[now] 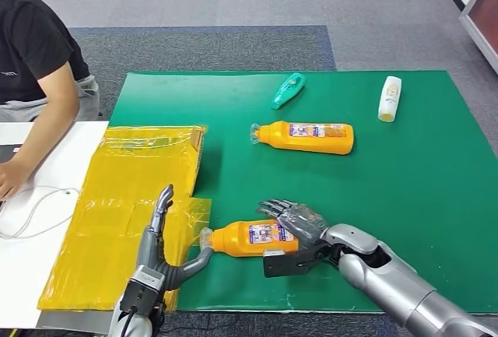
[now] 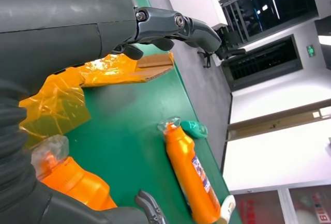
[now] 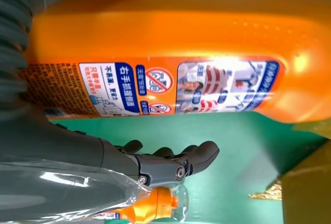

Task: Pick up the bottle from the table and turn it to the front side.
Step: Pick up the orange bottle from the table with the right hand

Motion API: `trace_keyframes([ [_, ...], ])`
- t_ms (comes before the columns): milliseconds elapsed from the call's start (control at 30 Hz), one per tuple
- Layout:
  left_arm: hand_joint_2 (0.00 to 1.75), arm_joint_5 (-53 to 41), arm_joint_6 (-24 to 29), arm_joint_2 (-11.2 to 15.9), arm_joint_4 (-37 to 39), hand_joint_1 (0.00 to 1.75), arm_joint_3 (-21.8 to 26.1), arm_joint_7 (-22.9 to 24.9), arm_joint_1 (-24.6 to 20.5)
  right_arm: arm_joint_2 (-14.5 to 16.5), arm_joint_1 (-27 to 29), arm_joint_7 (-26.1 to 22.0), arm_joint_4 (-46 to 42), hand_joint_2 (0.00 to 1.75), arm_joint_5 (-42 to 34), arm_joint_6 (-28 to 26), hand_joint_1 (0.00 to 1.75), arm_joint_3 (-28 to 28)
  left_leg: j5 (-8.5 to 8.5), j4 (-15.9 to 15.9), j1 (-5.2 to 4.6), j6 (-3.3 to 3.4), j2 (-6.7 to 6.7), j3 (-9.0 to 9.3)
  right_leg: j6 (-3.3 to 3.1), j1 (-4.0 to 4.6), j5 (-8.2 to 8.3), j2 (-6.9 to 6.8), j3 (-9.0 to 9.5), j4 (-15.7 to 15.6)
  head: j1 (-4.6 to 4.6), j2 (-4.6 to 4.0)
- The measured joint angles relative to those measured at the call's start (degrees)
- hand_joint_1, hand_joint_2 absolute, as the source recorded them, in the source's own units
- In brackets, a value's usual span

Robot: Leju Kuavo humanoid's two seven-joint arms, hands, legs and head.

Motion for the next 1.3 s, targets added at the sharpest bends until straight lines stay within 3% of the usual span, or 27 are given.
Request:
trace_keyframes([
  [200,1.75,-0.24,1.36,0.04,-0.02,0.0,0.97,-0.02,1.1,-0.44,-0.47,3.07,-0.59,1.75,1.05,-0.9,0.0,1.37,0.01,0.0,-0.01,0.01,0.0,-0.01,0.01,-0.01,0.01,-0.01,0.0,0.0,0.0,0.0],
  [267,1.75,-0.26,1.74,0.05,-0.06,0.0,1.27,-0.01,1.42,-1.06,-0.78,5.19,-1.35,1.75,1.06,1.11,0.0,1.82,0.02,0.01,-0.01,0.02,0.0,-0.02,0.02,-0.02,0.02,-0.01,0.0,-0.01,0.01,0.0],
  [400,1.75,1.03,4.27,0.75,-0.59,0.0,1.37,-0.02,2.26,-4.44,-4.35,8.32,-3.1,1.75,-1.62,10.22,1.75,4.73,0.04,0.05,-0.03,0.06,0.0,-0.03,0.05,-0.03,0.03,-0.02,0.0,-0.02,0.0,0.0],
  [567,1.75,2.06,6.57,2.16,-0.92,0.0,0.87,-0.02,2.2,-7.56,-8.33,10.82,-3.25,1.75,-2.74,11.91,1.75,8.08,0.06,0.07,-0.02,0.09,0.0,-0.04,0.09,-0.03,0.1,-0.01,0.0,-0.02,-0.01,0.0],
  [867,1.75,1.2,7.47,2.92,-2.17,0.0,0.74,-0.02,2.14,-7.81,-6.09,13.8,-3.2,1.75,0.75,-0.2,1.75,8.91,0.09,0.07,-0.01,0.12,-0.01,-0.08,0.09,-0.01,0.1,-0.02,-0.02,-0.02,0.01,0.0],
  [1133,1.75,-1.84,3.92,1.25,-4.2,0.0,3.04,-0.02,1.96,-1.53,4.05,10.68,-4.78,1.75,7.14,-12.26,1.75,-0.66,0.09,0.07,0.0,0.11,-0.02,-0.2,0.08,0.0,0.1,-0.02,-0.14,-0.01,-0.01,0.0],
  [1300,1.75,-0.91,3.51,0.4,-5.71,0.0,3.74,-0.02,2.01,3.09,10.16,3.67,-8.15,1.75,1.61,-15.63,1.75,-7.56,0.09,0.06,0.01,0.11,-0.02,-0.34,0.04,0.04,0.05,-0.06,-0.25,0.0,-0.01,0.0],
])
